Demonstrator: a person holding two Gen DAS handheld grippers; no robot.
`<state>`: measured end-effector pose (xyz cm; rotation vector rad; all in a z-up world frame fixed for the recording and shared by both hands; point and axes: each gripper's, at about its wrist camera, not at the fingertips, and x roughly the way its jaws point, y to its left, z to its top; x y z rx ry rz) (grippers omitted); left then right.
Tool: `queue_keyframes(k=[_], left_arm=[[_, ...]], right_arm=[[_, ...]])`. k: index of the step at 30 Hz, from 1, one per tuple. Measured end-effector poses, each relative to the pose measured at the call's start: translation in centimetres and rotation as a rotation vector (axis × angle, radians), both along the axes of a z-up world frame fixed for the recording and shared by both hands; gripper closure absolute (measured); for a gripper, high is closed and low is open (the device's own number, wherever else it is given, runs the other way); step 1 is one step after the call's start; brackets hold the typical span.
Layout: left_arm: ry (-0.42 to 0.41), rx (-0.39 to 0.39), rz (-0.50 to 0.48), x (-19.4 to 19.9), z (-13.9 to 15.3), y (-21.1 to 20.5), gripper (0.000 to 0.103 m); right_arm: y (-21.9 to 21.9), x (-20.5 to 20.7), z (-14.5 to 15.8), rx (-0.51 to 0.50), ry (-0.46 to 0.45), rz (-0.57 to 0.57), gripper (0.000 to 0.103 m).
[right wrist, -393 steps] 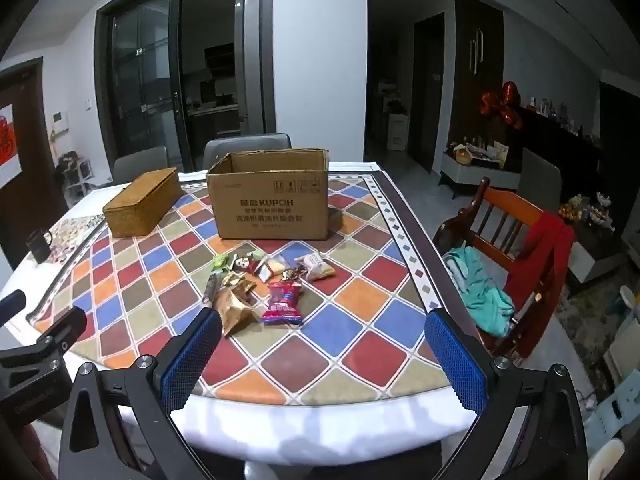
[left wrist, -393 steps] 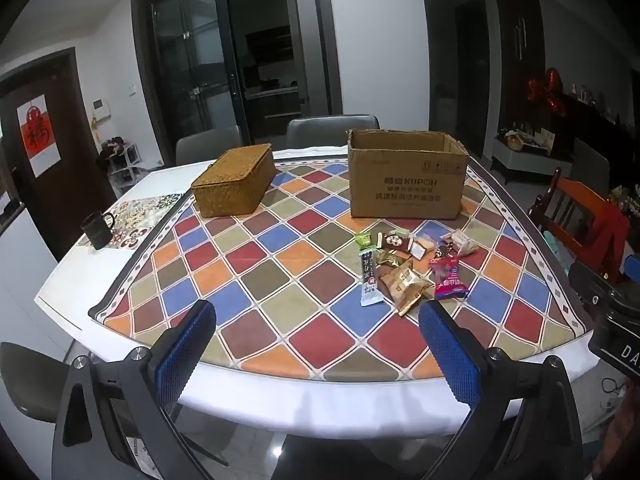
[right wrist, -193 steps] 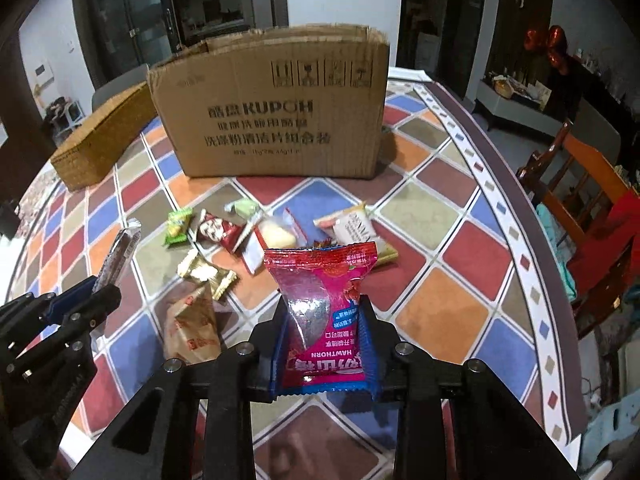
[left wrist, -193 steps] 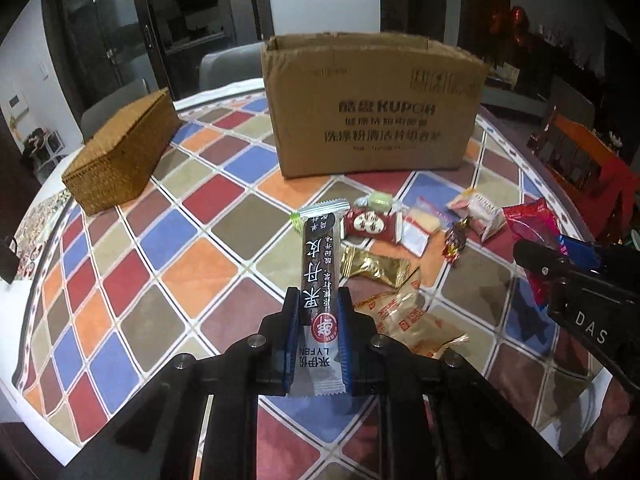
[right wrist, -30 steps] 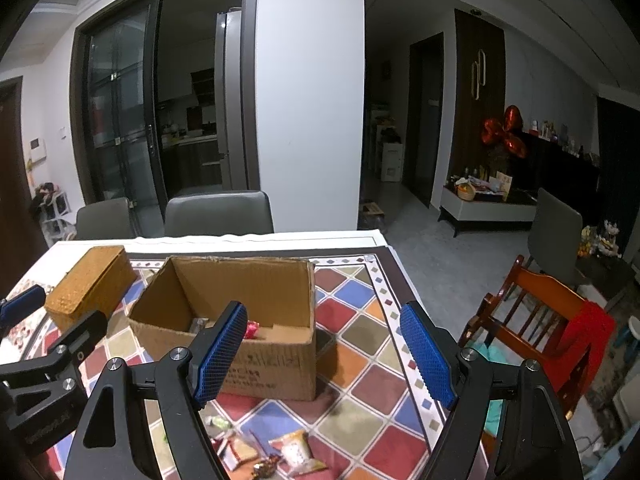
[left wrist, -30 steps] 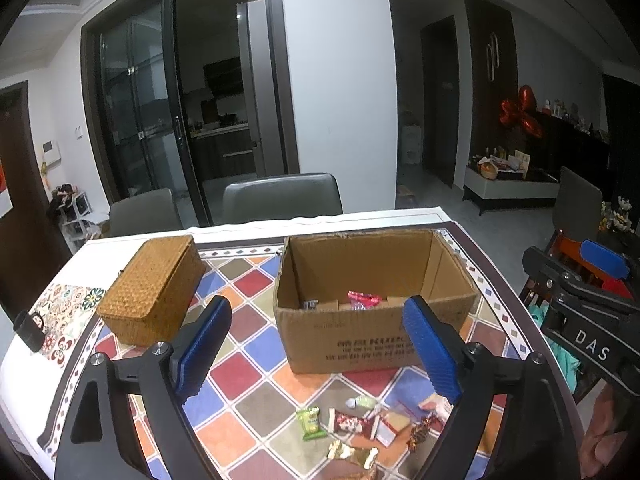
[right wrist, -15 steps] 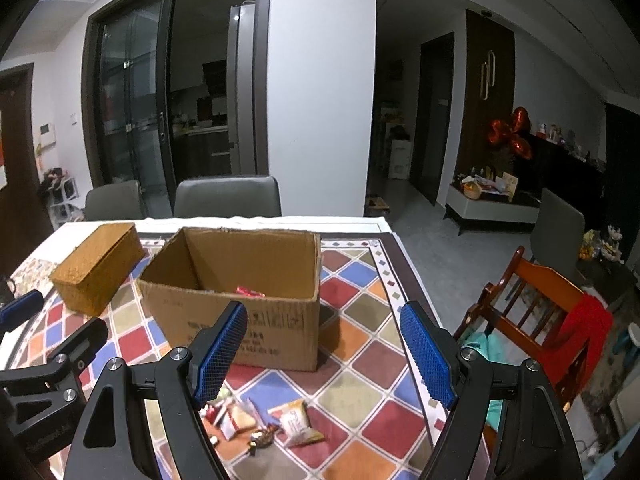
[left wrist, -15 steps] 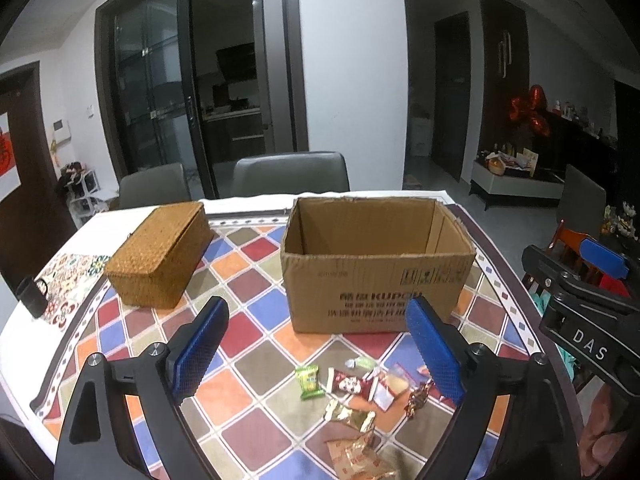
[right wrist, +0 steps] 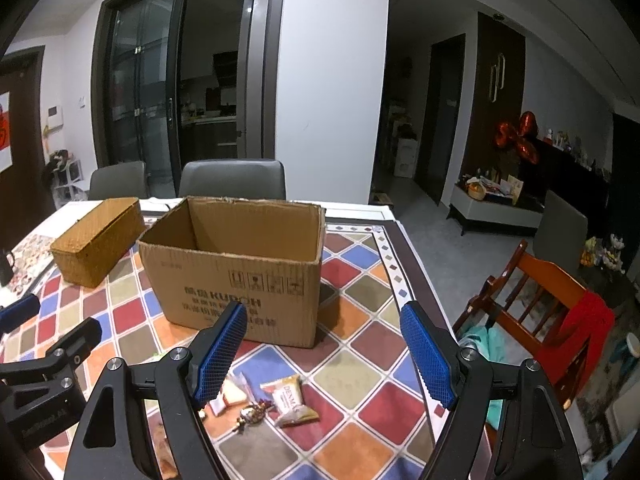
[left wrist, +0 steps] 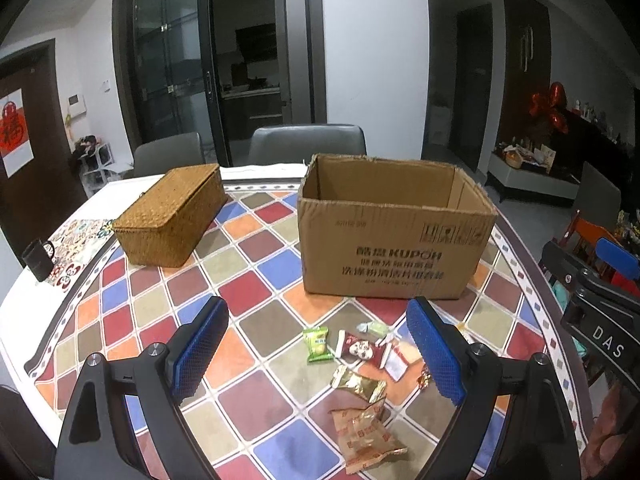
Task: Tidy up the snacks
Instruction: 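Move both open tools back down toward the remaining snacks, then grasp Fortune Biscuits packet with left tool while right tool grasps DENMAS packet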
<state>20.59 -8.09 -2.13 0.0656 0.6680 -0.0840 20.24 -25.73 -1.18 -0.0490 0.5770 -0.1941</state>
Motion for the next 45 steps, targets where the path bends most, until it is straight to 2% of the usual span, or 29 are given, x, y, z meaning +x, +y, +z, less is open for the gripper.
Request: queue_keyframes(k=[14,26,39,43,45], left_arm=[[0.102,-0.007,0.032,-1.2,-5.4,-0.2,0.012],[0.169,-0.03,0.067,-2.1,-9.0,-1.3,0.012],[0.241,-0.048,0.113,-1.2,-12.2,-1.0,0.012],[0.262,-0.064,0.104,-1.1,-13.1,-0.9,0.021],[0.27,-0.07,0.101,-1.0,-13.4,-0.9,0.022]], right_arm=[[-0.1,0.3,-4.5,0.003,0.087,0.028,0.023],[-1.0,1.5,-8.5,0.009,0.169,0.049,0.023],[-0.9,3.0,-12.8,0.02,0.262,0.09,0.023],[-0.8,3.5,-14.0,0.017,0.288,0.097,0.023],[-0.7,3.8,-14.6,0.018,0.302,0.098,0.023]])
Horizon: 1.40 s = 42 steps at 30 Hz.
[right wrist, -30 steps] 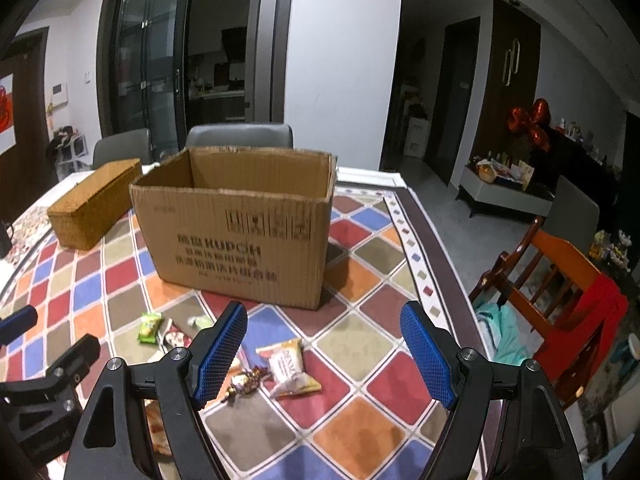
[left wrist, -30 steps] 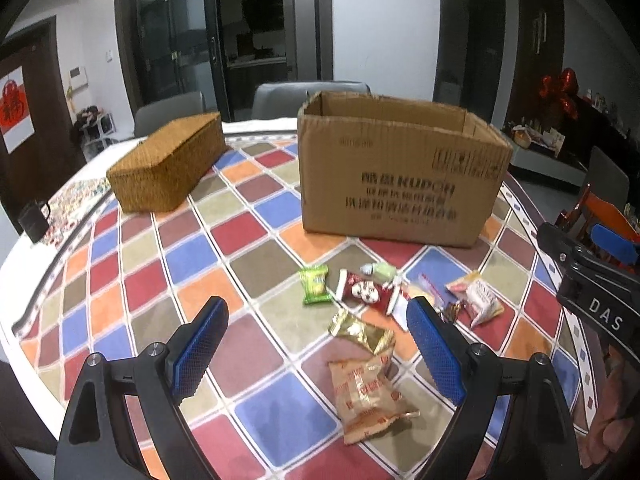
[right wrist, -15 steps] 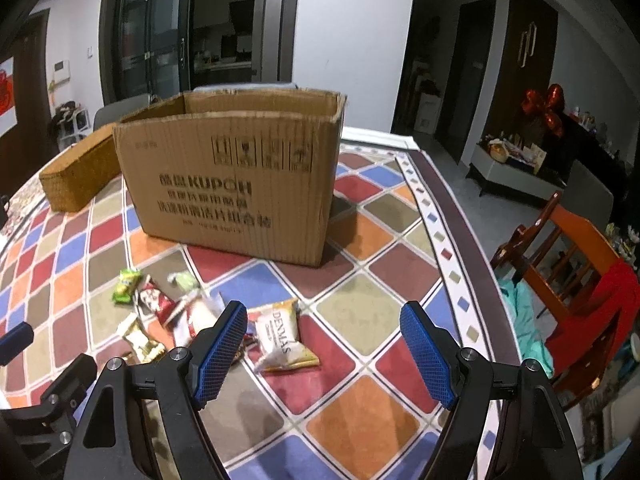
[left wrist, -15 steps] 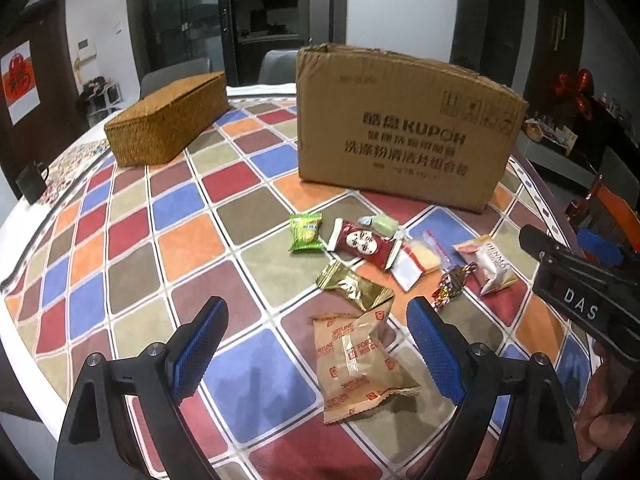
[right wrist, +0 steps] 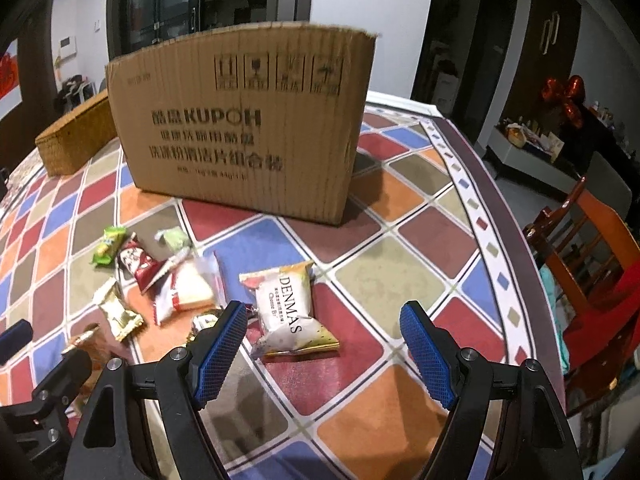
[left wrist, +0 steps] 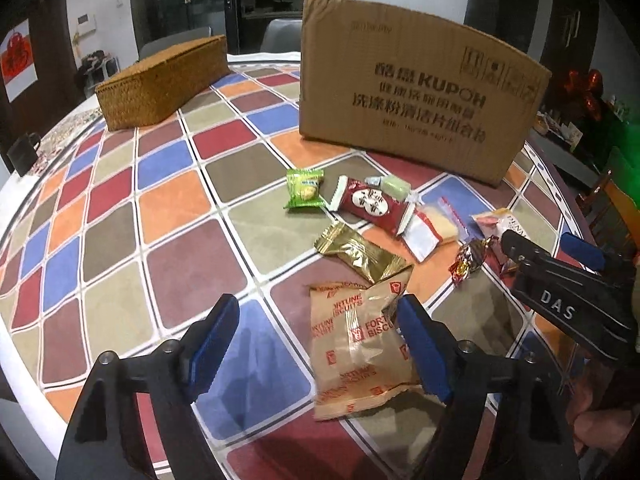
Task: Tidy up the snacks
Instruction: 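Grasp Fortune Biscuits packet with left tool while right tool grasps DENMAS packet, then carry both held packets up and over the cardboard box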
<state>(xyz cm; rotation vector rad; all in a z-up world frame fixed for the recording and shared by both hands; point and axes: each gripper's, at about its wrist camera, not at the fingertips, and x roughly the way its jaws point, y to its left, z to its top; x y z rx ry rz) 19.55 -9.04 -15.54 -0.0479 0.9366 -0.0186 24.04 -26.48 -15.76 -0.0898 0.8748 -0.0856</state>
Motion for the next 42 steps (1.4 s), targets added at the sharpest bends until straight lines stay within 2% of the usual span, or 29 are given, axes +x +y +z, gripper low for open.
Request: queue_keyframes(k=[6,10,11,17,42], left_arm=[[0.016,-0.016,-0.016,0.2,-0.7,-0.1,0.031],[0.037,-0.022,-0.038,0.4,-1.2,-0.3,0.052],[0.042,-0.024,-0.04,0.5,-1.3,-0.3,0.053],[0.016,-0.019,-0.05,0.5,-1.0,-0.1,0.062],[-0.062,-0.032,-0.064,0.6,2.7,0.3,0.064]], right_arm=[[0.2,0.7,-1.3,0.0,0.029,0.006,0.027],[0.2,1.2,-1.9,0.021,0.053,0.012,0.043],[0.2,1.3,-2.1,0.027,0.059,0.014,0.049],[0.4,1.2,-2.1,0.042,0.052,0.023,0.054],[-0.2,-0.1,2.6,0.048,-0.038,-0.004,0.054]])
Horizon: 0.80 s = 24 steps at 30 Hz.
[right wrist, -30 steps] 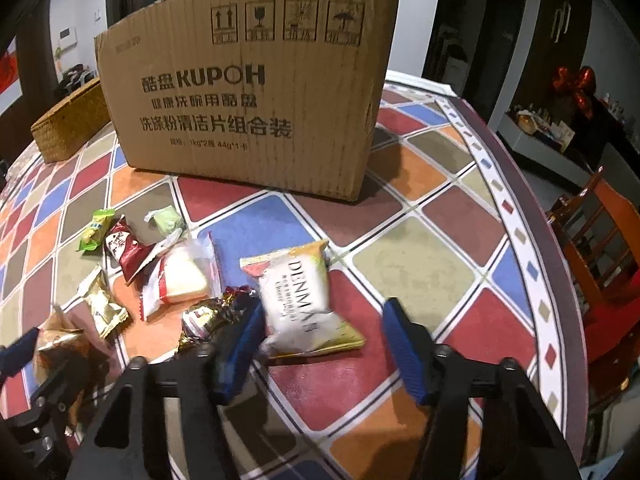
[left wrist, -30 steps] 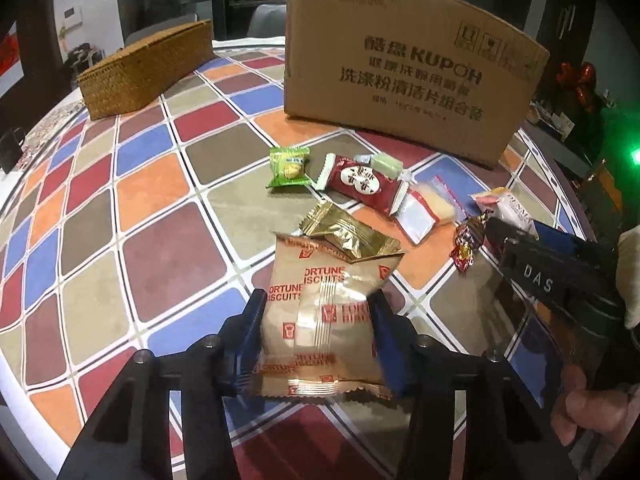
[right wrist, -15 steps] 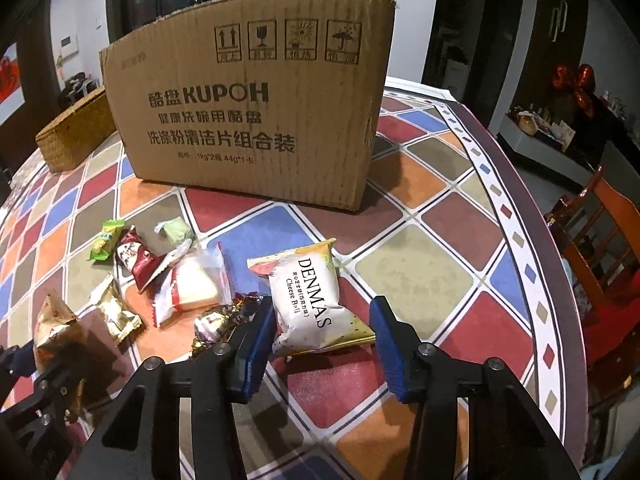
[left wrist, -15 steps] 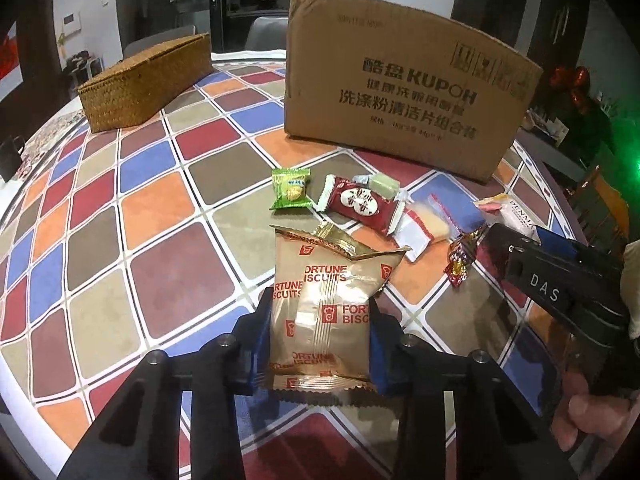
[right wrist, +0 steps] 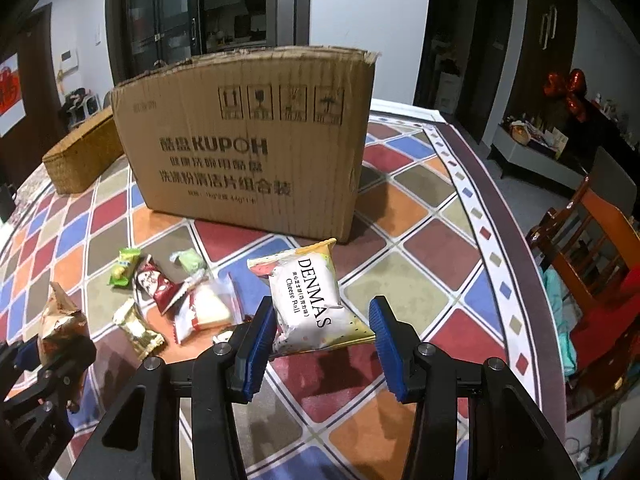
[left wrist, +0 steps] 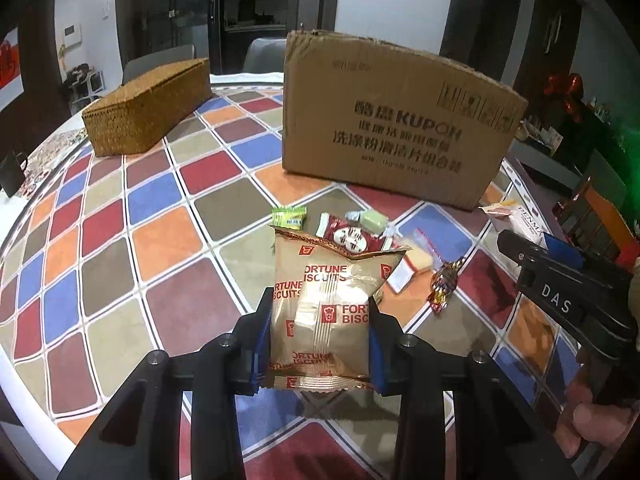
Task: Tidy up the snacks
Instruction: 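Carry both held packets up and over the cardboard box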
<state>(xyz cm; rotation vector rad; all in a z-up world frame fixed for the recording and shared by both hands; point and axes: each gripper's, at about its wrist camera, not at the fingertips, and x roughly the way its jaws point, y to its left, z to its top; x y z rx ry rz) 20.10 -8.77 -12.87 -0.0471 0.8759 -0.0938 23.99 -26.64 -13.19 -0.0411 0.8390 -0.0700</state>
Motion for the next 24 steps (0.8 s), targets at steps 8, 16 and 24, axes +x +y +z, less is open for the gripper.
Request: queue_keyframes(k=[8,16,24], left_arm=[[-0.038,-0.006,-0.009,0.3,2.0,-0.2,0.064],[-0.075,-0.011,-0.015,0.8,4.0,-0.2,0.064],[-0.1,-0.017,-0.029,1.6,5.8,-0.3,0.064]], right_arm=[[-0.4,-0.4,1.9,0.004,-0.032,-0.013,0.054],[-0.6,-0.5,4.0,0.004,-0.07,-0.024,0.054],[-0.7,-0.3,5.9,0.007,-0.104,-0.034,0.054]])
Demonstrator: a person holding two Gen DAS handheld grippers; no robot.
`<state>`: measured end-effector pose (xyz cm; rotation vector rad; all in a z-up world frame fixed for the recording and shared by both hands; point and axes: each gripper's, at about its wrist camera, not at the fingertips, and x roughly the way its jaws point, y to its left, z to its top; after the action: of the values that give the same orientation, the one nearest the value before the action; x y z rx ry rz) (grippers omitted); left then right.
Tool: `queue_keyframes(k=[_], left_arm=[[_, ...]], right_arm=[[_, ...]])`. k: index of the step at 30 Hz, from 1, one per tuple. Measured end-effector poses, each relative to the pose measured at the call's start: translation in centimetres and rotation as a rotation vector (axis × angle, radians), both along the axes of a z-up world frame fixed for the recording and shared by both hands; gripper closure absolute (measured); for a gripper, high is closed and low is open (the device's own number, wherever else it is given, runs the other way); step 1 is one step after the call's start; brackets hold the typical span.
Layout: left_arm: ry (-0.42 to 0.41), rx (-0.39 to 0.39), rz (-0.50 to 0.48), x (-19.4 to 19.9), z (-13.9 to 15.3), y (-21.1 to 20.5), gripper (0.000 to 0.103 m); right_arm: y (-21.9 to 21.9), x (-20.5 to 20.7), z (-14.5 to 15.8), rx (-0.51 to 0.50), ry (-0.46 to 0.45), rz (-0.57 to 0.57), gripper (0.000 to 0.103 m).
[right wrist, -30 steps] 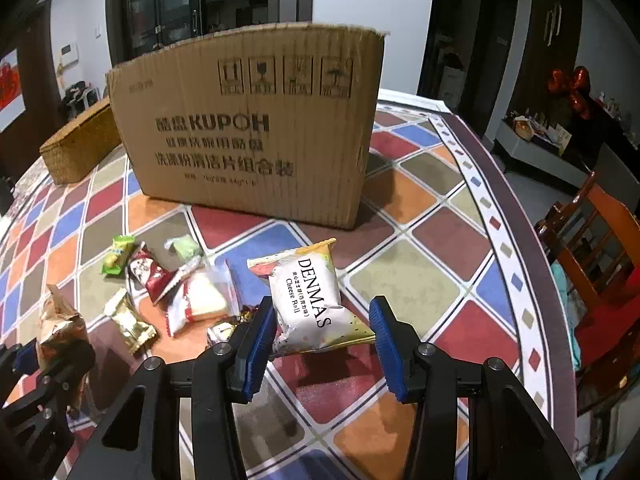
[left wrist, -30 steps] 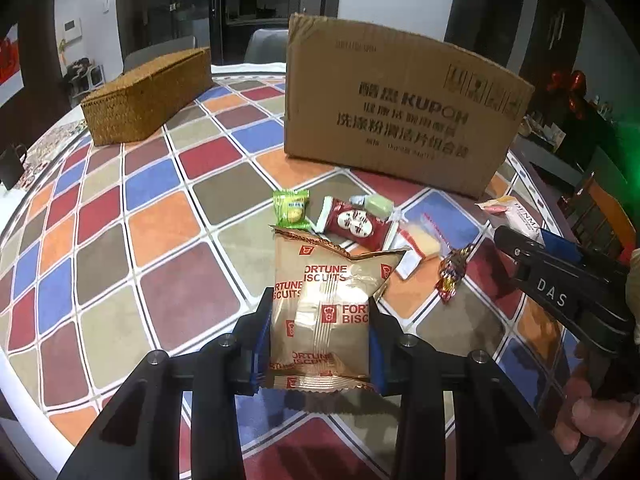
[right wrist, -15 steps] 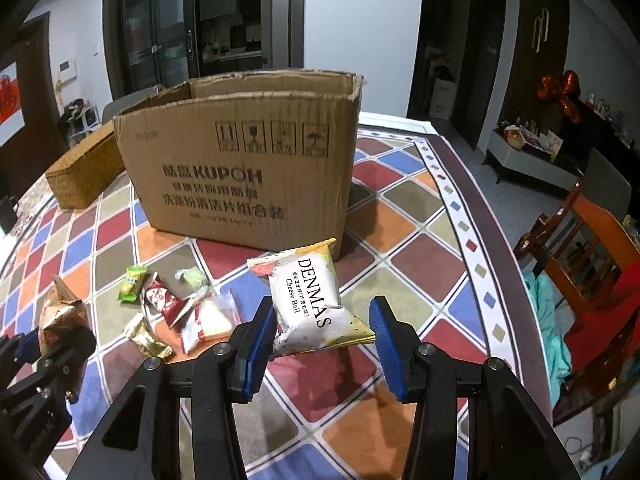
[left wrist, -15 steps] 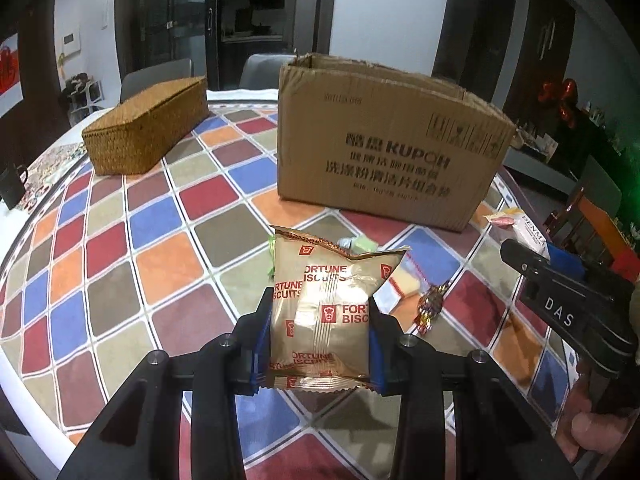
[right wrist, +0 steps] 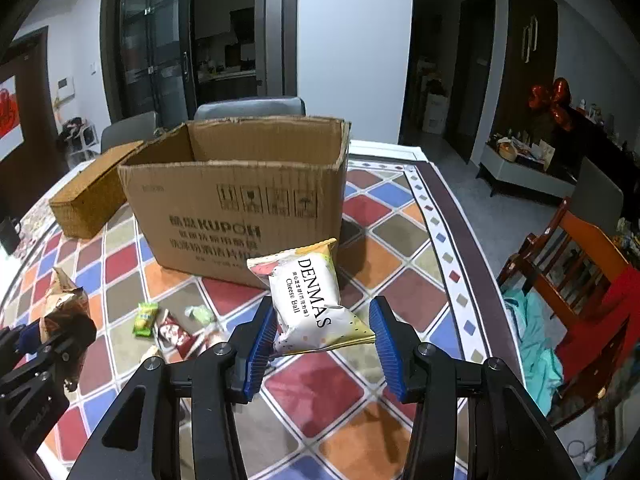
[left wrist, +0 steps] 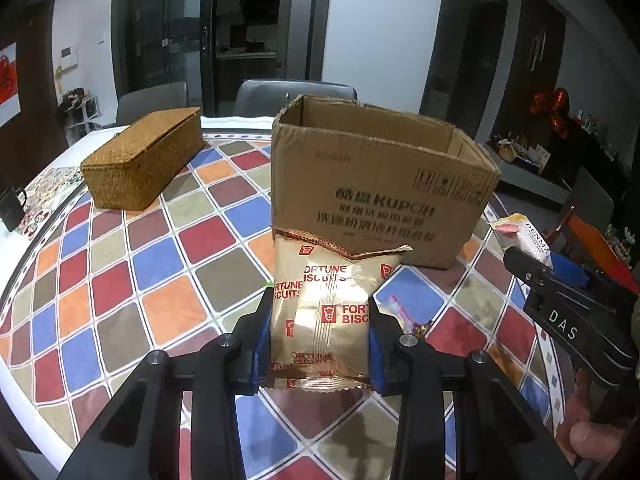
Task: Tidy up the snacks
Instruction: 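Carry both held packets up and over the cardboard box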
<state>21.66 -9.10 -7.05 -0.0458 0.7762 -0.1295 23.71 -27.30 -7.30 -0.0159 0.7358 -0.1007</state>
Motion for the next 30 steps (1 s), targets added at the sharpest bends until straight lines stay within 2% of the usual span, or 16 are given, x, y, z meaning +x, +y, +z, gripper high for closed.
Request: queue_keyframes(k=[15,30], left_arm=[[-0.067,0.004,-0.045,2.1,3.7,-0.6,0.064],[-0.114,0.022,-0.096,5.3,6.1,-0.7,0.064]], right_arm=[[-0.1,0.8,3.4,0.01,-0.068,-0.019,0.054],[0.0,2.6,5.9,0.013,-0.126,-0.035,0.054]])
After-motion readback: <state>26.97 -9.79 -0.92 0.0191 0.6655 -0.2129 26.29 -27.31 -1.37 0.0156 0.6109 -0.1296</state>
